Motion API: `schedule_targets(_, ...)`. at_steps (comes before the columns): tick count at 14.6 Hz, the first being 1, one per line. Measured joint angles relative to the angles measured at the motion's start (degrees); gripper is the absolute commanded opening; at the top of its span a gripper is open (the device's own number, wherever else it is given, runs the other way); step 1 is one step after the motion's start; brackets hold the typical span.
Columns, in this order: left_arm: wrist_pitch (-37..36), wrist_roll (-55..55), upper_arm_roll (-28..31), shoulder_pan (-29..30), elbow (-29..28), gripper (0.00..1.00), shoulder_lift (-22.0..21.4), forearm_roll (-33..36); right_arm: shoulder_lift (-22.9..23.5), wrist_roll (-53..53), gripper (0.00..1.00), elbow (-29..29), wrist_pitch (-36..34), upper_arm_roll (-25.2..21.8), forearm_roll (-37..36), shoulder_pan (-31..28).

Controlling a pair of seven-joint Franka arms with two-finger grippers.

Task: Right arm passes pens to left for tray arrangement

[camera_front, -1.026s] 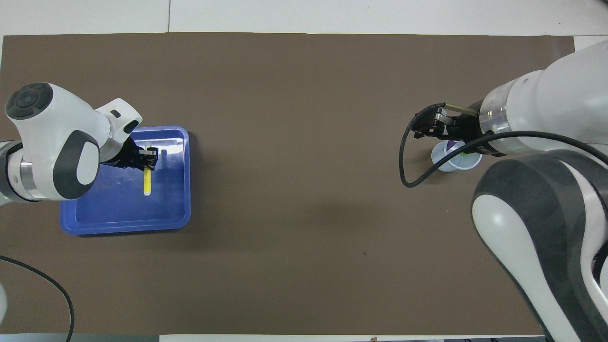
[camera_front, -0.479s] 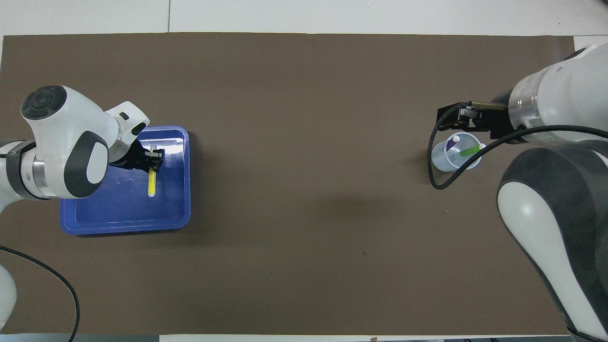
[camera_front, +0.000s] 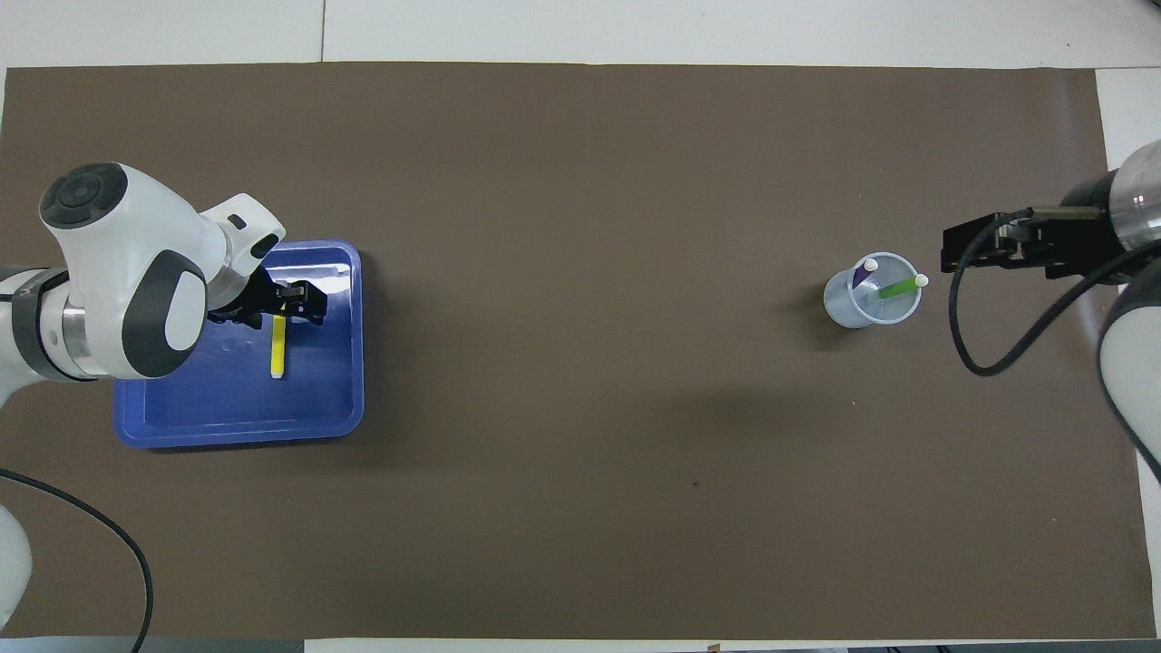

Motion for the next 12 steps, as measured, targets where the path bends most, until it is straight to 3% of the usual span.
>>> schedule_targets(5,0.4,0.0,0.1,0.0,0.0,1.00,0.0,0.0,-3.4,-2.1,1.00,0.4,-5.4,-1.2,0.0,0.1)
schedule_targets(12,0.8,0.0,0.2,0.1,0.0,1.00,0.0,0.0,-3.7,-2.1,1.00,0.2,-6.2,-4.3,0.0,3.5)
